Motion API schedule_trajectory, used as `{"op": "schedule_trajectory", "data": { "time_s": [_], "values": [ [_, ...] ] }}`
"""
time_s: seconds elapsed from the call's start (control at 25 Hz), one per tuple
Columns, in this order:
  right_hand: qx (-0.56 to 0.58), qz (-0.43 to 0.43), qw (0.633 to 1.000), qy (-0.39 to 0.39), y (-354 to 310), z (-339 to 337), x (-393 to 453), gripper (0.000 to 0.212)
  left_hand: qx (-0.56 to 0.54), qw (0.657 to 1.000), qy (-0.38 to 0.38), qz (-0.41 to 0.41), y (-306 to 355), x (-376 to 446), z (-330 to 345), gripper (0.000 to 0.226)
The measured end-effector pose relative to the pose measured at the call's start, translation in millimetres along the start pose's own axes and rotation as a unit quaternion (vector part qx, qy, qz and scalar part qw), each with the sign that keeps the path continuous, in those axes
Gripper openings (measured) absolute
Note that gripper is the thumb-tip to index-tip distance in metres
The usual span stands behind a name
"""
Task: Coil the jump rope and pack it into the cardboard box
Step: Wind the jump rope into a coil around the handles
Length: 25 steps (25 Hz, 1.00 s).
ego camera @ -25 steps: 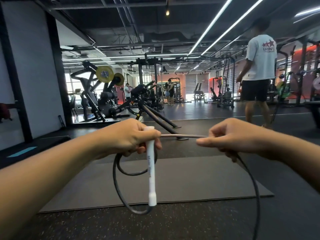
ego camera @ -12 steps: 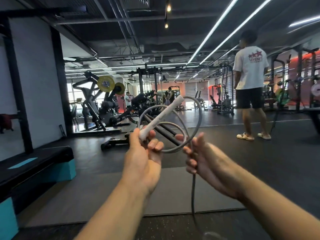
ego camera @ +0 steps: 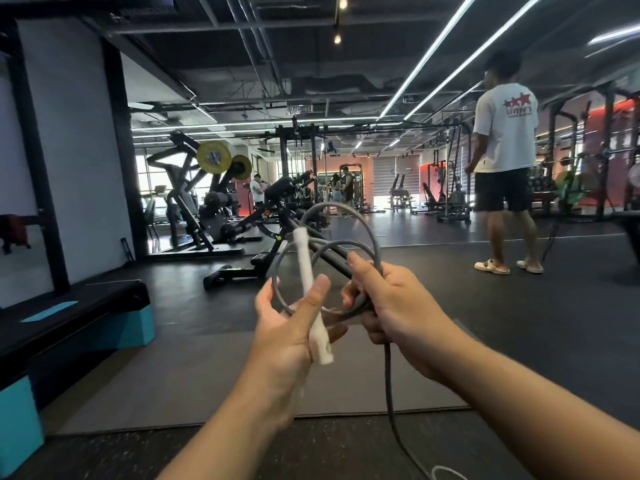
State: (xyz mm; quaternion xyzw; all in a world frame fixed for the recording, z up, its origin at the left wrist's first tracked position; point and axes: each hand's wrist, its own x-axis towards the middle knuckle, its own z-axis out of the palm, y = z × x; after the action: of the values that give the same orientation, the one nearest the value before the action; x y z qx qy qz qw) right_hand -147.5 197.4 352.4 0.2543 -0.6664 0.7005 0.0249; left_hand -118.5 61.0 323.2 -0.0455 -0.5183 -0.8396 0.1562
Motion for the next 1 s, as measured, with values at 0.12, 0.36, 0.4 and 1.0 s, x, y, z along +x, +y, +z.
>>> {"op": "schedule_trajectory", "data": {
  "time_s": [0.12, 0.36, 0.4, 1.0],
  "values": [
    [-0.030, 0.019, 0.998, -0.061, -5, -6, 0, 0.040, 0.206, 0.976, 0.043, 0.062, 14, 3, -5, 0.096],
    [-0.249, 0.039, 0.945, -0.207, -18, -24, -6, 0.040, 0.438, 0.866, -0.237, 0.038, 67, 30, -17, 0.037],
    [-0.258, 0.037, 0.942, -0.210, -20, -26, -6, 0.040, 0.441, 0.856, -0.271, -0.007, 76, 32, -14, 0.020],
    [-0.249, 0.001, 0.954, -0.167, -9, -48, -12, 0.042, 0.516, 0.810, -0.277, -0.032, 85, 36, 7, 0.059]
  ]
}}
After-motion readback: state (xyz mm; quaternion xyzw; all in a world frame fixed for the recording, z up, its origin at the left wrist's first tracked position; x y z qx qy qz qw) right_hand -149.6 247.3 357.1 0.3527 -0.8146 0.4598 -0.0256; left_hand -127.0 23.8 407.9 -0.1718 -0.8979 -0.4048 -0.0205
